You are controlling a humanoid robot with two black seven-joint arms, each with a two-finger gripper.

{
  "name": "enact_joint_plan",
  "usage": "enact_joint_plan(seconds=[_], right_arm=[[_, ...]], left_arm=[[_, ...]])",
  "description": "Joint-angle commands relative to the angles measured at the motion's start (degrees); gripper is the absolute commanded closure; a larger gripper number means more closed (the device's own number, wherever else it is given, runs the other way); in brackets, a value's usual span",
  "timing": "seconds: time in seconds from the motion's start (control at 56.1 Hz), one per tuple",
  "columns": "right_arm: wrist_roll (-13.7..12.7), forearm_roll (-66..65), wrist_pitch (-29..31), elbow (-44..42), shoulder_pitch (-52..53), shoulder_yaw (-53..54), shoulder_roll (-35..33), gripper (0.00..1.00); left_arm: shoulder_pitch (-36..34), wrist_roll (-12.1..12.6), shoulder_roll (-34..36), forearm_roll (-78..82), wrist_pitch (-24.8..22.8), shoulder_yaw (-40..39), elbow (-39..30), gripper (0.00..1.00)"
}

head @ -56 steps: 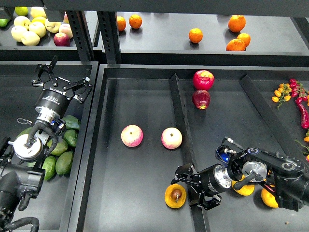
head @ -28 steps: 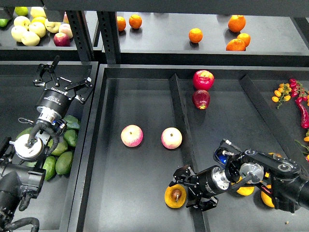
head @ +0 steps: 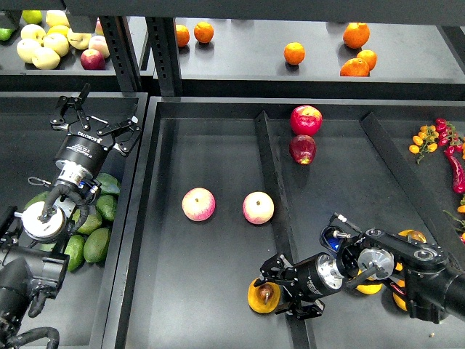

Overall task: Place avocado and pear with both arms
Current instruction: 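Close the right gripper on the halved orange fruit, then lift the halved fruit and carry it to the pile of halved fruits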

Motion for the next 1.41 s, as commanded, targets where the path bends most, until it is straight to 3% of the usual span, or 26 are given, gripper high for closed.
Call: enact_joint_plan(seconds=[0.0, 0.178, 0.642, 0.731, 0.891, 1.176, 1.39], right_arm=[[0.0, 1.3, 0.0, -0.1, 0.0, 0.1, 0.0, 0.42], [0.0, 4.9, 0.0, -0.9, -0.4, 0.0, 0.0, 0.56], [0.0, 5.2, 0.0, -1.0, 0.1, 0.8, -0.8, 0.66], [0.0, 5.7, 0.0, -1.0, 0.8, 2.2, -1.2, 0.74], [0.0, 7.1, 0.0, -1.3, 2.3, 3.5, -0.9, 0.79], [0.0, 10.2, 0.0, -2.2, 5.3, 4.6, -1.7, 0.83], [0.0, 12.0, 0.0, -2.1, 8.2, 4.4, -8.5, 0.83]], left_arm=[[0.0, 0.0, 0.0, 0.1, 0.0, 0.1, -0.1, 0.01], [0.0, -0.1, 0.0, 0.0, 0.0, 0.3, -0.1, 0.01], [0.0, -0.1, 0.0, 0.0, 0.0, 0.3, -0.1, 0.01], [0.0, -0.1, 0.0, 0.0, 0.0, 0.4, 0.0, 0.01], [0.0, -0.1, 0.0, 0.0, 0.0, 0.4, 0.1, 0.01], [0.0, 0.0, 0.0, 0.1, 0.0, 0.4, -0.1, 0.01], [0.0, 0.0, 0.0, 0.1, 0.0, 0.4, -0.1, 0.01]])
